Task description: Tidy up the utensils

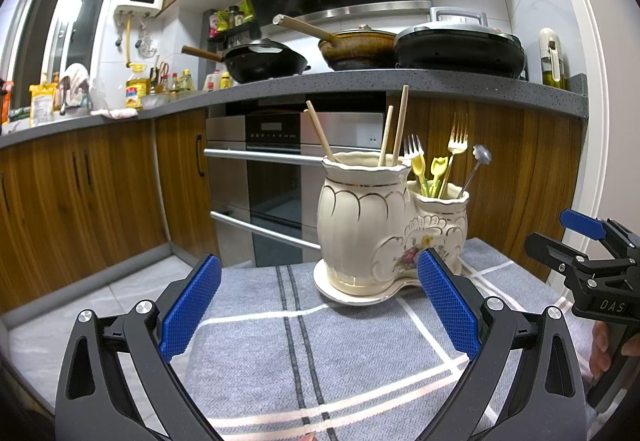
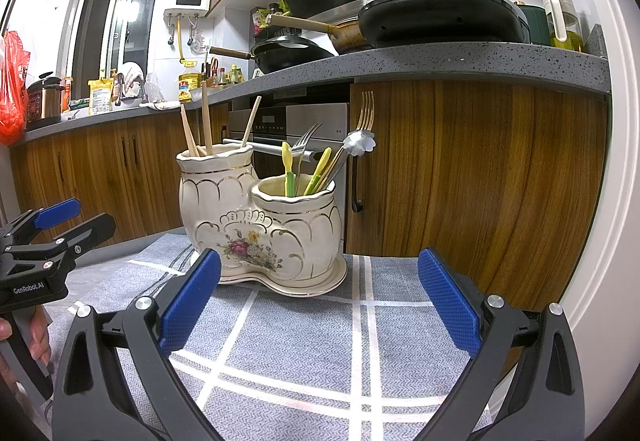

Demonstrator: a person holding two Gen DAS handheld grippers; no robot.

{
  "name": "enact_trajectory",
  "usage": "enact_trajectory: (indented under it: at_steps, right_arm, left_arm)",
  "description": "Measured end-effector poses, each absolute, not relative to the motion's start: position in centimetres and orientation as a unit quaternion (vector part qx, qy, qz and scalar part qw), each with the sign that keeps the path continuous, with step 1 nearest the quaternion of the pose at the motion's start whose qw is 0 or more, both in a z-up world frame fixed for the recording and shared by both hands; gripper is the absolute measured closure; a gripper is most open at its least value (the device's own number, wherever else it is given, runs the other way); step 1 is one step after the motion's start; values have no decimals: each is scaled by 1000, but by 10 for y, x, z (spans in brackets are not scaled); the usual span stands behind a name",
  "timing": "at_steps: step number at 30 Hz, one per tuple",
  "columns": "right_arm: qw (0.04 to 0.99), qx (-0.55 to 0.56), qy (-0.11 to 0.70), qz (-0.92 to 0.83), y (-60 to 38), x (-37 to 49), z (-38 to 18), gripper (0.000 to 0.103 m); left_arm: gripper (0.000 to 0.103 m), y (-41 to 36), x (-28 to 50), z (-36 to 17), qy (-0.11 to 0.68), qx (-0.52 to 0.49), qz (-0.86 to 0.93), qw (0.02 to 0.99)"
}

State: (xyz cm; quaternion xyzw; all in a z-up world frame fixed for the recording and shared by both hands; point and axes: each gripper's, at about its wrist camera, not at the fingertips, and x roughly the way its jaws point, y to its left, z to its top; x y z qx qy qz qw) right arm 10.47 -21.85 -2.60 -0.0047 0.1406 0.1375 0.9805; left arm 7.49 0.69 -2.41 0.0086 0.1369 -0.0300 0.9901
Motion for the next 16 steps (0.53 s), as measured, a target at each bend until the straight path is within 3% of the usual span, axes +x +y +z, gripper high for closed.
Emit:
enact_trajectory:
  at_steps: [16]
  right_arm:
    - [980, -5, 141, 138, -218, 105, -26, 6]
  left_arm:
    - [5, 4, 79, -27, 143, 12, -33, 989]
